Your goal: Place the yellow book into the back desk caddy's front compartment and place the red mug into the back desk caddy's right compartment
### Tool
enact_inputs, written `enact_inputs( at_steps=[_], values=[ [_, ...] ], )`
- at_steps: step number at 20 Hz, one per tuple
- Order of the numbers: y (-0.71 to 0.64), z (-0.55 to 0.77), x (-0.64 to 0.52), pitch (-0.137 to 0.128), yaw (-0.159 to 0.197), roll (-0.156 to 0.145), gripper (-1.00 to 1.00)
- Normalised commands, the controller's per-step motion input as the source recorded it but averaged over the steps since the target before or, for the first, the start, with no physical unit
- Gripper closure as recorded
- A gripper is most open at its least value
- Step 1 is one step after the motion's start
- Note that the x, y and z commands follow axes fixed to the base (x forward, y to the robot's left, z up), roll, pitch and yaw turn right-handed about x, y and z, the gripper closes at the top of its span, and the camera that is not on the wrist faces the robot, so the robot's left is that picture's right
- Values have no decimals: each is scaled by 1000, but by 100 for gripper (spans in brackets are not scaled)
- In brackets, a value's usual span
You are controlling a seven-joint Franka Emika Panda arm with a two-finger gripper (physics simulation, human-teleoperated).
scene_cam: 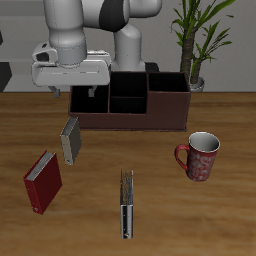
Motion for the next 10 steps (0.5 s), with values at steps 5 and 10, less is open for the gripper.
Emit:
enact_inputs(
  at_steps=[5,10],
  values=[
    [-10,-245,-26,-40,-14,-2,-100],
    [-137,-195,-80,-47,-76,3,-100]
  ],
)
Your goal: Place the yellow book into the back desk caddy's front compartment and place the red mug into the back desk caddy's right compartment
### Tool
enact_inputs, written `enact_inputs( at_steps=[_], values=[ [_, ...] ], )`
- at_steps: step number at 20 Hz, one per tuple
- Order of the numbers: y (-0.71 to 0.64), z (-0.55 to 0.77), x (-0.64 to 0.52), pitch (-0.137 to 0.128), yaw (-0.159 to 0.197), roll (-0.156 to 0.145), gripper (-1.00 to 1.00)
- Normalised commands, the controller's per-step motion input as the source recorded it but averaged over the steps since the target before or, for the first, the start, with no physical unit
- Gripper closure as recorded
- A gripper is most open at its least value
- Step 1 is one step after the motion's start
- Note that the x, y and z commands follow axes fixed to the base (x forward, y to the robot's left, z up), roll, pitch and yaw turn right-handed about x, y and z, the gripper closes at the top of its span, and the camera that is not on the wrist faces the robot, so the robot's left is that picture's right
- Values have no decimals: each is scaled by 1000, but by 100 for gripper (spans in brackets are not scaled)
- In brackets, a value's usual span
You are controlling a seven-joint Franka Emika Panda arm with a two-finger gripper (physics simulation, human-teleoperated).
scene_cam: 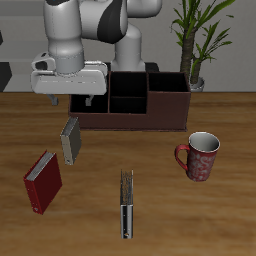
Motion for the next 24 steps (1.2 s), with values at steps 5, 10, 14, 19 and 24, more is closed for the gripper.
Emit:
enact_inputs(
  at_steps=[5,10,14,19,24],
  values=[
    [-83,-316,-139,3,-13,19,-100],
    [-73,-195,-136,-39,-18,-19,-100],
    [-143,-140,-108,-51,-26,-29,-100],
    [-108,-222,62,28,-7,-9,-100],
    [31,-195,-36,4,-4,-18,-100]
  ],
)
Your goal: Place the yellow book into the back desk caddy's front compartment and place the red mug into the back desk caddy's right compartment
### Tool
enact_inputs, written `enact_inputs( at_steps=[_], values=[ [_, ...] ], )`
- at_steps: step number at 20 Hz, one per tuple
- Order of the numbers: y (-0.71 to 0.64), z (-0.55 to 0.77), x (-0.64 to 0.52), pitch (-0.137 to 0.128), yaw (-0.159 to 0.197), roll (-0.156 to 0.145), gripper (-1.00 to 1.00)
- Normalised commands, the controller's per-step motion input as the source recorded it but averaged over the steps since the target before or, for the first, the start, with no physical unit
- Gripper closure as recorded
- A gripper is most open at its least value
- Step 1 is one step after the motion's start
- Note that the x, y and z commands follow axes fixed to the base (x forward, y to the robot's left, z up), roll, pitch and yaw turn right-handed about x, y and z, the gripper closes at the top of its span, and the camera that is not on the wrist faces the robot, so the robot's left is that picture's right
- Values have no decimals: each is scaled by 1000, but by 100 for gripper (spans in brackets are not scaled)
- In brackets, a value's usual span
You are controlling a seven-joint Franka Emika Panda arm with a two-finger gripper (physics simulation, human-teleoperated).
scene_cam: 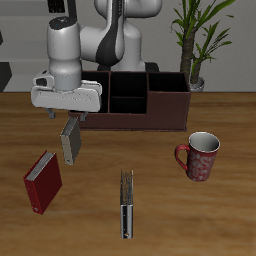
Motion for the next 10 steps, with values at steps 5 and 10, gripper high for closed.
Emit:
enact_inputs(
  at_steps=[5,10],
  values=[
    [-19,-181,28,14,-3,-12,-100],
    [-24,-134,19,18,-13,-14,-100]
  ],
)
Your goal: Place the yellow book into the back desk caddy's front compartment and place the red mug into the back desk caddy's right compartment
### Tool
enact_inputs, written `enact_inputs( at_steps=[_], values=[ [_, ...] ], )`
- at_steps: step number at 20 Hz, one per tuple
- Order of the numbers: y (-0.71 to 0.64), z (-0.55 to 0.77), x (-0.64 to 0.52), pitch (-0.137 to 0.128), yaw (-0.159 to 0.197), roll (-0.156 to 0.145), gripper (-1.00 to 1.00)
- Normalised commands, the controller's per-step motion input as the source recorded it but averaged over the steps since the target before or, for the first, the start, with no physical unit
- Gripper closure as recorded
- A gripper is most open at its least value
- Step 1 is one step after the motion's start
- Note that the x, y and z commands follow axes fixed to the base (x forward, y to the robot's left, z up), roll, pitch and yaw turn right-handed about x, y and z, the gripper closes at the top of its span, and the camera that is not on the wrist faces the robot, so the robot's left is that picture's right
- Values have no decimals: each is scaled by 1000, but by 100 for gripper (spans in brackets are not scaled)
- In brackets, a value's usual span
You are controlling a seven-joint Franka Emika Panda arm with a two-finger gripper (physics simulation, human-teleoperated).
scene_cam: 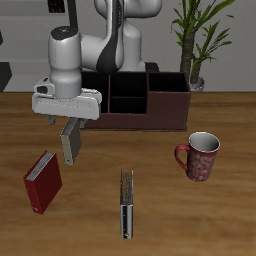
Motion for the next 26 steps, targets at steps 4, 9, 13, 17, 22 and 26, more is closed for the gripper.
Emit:
enact_inputs(
  at_steps=[4,9,13,17,22,26],
  values=[
    [-29,-91,-3,5,-8,-8,-100],
    [-24,-198,5,24,-10,-9,-100],
    [55,-164,7,25,18,3,-100],
    [12,-107,41,19,-11,-8,-100],
    [-2,-124,41,24,-5,-12,100],
    [-33,-68,25,11,-3,-15,100]
  ],
)
